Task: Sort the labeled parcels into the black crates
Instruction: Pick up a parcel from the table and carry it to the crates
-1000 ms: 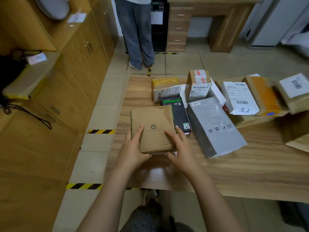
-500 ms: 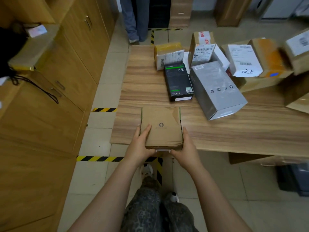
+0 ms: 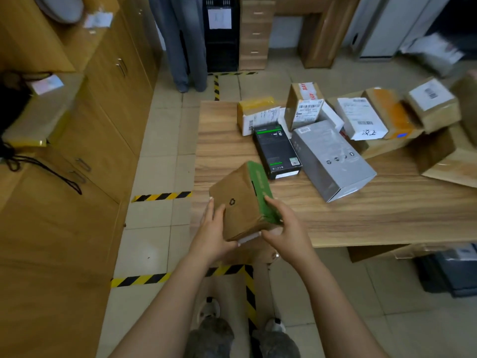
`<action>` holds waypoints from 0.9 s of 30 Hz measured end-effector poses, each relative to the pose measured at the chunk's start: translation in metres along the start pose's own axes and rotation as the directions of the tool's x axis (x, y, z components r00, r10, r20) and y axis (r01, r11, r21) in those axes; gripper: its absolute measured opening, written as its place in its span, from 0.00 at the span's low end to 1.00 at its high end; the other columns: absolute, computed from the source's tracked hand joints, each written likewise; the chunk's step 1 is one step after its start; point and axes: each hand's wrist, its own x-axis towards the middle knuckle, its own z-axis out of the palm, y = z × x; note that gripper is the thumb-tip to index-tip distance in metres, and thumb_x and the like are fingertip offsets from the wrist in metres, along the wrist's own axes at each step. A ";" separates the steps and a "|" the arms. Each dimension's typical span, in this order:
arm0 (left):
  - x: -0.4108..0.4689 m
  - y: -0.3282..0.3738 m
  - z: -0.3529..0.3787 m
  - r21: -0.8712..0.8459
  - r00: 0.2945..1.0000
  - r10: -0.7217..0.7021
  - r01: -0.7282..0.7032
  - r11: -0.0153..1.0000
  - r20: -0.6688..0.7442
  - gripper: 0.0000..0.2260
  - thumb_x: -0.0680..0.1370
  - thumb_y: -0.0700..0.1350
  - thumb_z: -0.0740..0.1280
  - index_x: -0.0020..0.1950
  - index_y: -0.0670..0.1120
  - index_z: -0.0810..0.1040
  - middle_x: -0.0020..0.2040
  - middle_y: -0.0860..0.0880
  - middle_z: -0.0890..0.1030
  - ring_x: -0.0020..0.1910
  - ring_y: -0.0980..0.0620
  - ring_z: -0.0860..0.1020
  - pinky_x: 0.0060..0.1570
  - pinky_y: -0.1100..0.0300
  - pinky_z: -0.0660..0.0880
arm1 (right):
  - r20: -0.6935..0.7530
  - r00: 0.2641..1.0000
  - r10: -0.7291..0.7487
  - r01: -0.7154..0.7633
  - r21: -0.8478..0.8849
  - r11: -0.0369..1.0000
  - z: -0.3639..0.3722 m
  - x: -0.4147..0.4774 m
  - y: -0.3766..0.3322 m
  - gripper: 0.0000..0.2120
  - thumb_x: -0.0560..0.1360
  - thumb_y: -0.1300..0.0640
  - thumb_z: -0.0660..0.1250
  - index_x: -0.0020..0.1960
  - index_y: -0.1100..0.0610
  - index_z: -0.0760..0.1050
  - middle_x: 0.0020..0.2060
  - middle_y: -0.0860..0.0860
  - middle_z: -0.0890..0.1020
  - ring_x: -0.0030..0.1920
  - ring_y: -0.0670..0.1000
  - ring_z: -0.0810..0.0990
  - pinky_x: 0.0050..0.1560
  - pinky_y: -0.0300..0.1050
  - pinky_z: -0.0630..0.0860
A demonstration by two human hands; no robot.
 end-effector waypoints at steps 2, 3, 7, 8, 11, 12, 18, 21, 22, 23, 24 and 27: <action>-0.001 -0.004 -0.016 -0.059 0.997 0.080 -0.081 0.995 -0.019 0.53 0.68 0.54 0.77 0.78 0.58 0.39 0.79 0.55 0.38 0.78 0.51 0.51 0.69 0.50 0.66 | -0.004 0.999 -0.041 0.041 0.022 0.999 0.013 0.004 -0.012 0.36 0.67 0.65 0.75 0.70 0.46 0.69 0.66 0.42 0.73 0.65 0.42 0.73 0.65 0.40 0.71; -0.002 -0.004 -0.024 -0.097 0.991 0.126 -0.129 0.987 -0.039 0.54 0.69 0.54 0.77 0.77 0.61 0.37 0.79 0.56 0.39 0.77 0.53 0.51 0.67 0.50 0.67 | -0.002 0.999 -0.051 0.051 0.034 0.998 0.019 0.006 -0.019 0.36 0.67 0.65 0.75 0.70 0.45 0.68 0.65 0.41 0.73 0.64 0.41 0.73 0.65 0.41 0.72; -0.008 -0.011 -0.048 -0.144 0.966 0.245 -0.255 0.956 -0.086 0.49 0.71 0.53 0.75 0.73 0.72 0.39 0.79 0.59 0.40 0.77 0.54 0.52 0.66 0.50 0.71 | 0.008 0.999 -0.046 0.045 0.112 0.993 0.039 0.011 -0.041 0.36 0.69 0.66 0.73 0.72 0.44 0.66 0.62 0.35 0.75 0.60 0.37 0.76 0.61 0.35 0.72; -0.008 -0.015 -0.052 -0.137 0.961 0.260 -0.271 0.953 -0.088 0.47 0.72 0.51 0.75 0.73 0.73 0.41 0.79 0.59 0.40 0.77 0.54 0.53 0.65 0.52 0.71 | 0.007 0.999 -0.044 0.043 0.122 0.992 0.044 0.012 -0.044 0.37 0.70 0.66 0.73 0.72 0.44 0.65 0.61 0.35 0.75 0.59 0.37 0.76 0.61 0.34 0.72; -0.005 -0.028 -0.057 -0.147 0.954 0.284 -0.295 0.944 -0.091 0.44 0.72 0.47 0.75 0.73 0.71 0.48 0.79 0.58 0.41 0.77 0.53 0.55 0.61 0.61 0.67 | 0.013 0.999 -0.040 0.038 0.129 0.991 0.055 0.013 -0.051 0.36 0.70 0.67 0.73 0.72 0.46 0.65 0.60 0.37 0.77 0.59 0.36 0.76 0.62 0.34 0.71; -0.005 -0.032 -0.059 -0.157 0.954 0.286 -0.297 0.942 -0.089 0.44 0.71 0.46 0.75 0.73 0.71 0.49 0.79 0.58 0.42 0.77 0.53 0.56 0.60 0.62 0.67 | 0.017 0.999 -0.039 0.037 0.125 0.991 0.058 0.013 -0.054 0.36 0.70 0.66 0.73 0.72 0.46 0.66 0.60 0.37 0.77 0.59 0.36 0.76 0.62 0.34 0.72; -0.006 -0.049 -0.073 -0.164 0.960 0.269 -0.279 0.946 -0.079 0.43 0.71 0.48 0.76 0.75 0.66 0.52 0.79 0.58 0.39 0.76 0.53 0.57 0.59 0.63 0.67 | 0.048 0.999 -0.002 0.000 0.043 0.999 0.072 0.014 -0.053 0.28 0.72 0.60 0.73 0.66 0.39 0.71 0.61 0.36 0.75 0.59 0.39 0.75 0.62 0.42 0.74; -0.009 -0.058 -0.081 -0.138 0.959 0.265 -0.276 0.951 -0.099 0.43 0.70 0.49 0.77 0.76 0.63 0.54 0.78 0.60 0.35 0.75 0.54 0.58 0.57 0.65 0.68 | 0.076 0.996 0.053 -0.051 -0.018 0.999 0.081 0.016 -0.048 0.28 0.72 0.58 0.73 0.67 0.41 0.70 0.63 0.38 0.72 0.61 0.43 0.73 0.64 0.45 0.72; -0.010 -0.061 -0.084 -0.129 0.960 0.261 -0.273 0.953 -0.106 0.43 0.70 0.49 0.77 0.76 0.63 0.53 0.78 0.60 0.36 0.75 0.55 0.58 0.57 0.66 0.67 | 0.095 0.993 0.072 -0.068 -0.041 0.997 0.085 0.017 -0.047 0.29 0.72 0.57 0.74 0.68 0.42 0.69 0.63 0.39 0.70 0.62 0.43 0.72 0.64 0.43 0.71; -0.010 -0.064 -0.087 -0.127 0.961 0.254 -0.267 0.955 -0.110 0.44 0.69 0.49 0.77 0.76 0.63 0.53 0.78 0.60 0.37 0.75 0.56 0.58 0.57 0.66 0.66 | 0.119 0.989 0.091 -0.084 -0.067 0.994 0.088 0.018 -0.046 0.30 0.72 0.56 0.74 0.70 0.43 0.67 0.65 0.40 0.69 0.64 0.42 0.70 0.63 0.40 0.70; -0.010 -0.068 -0.089 -0.125 0.963 0.246 -0.259 0.958 -0.112 0.44 0.69 0.49 0.77 0.76 0.62 0.53 0.78 0.60 0.38 0.74 0.57 0.58 0.57 0.66 0.66 | 0.143 0.983 0.111 -0.099 -0.089 0.991 0.091 0.020 -0.046 0.32 0.72 0.56 0.74 0.72 0.44 0.66 0.66 0.41 0.69 0.64 0.41 0.68 0.62 0.38 0.67; -0.011 -0.078 -0.095 -0.101 0.967 0.218 -0.232 0.968 -0.130 0.45 0.69 0.50 0.77 0.77 0.59 0.52 0.79 0.59 0.44 0.73 0.61 0.57 0.60 0.64 0.65 | 0.202 0.965 0.165 -0.143 -0.118 0.983 0.103 0.025 -0.044 0.38 0.71 0.56 0.75 0.75 0.47 0.61 0.71 0.45 0.67 0.69 0.45 0.66 0.64 0.40 0.66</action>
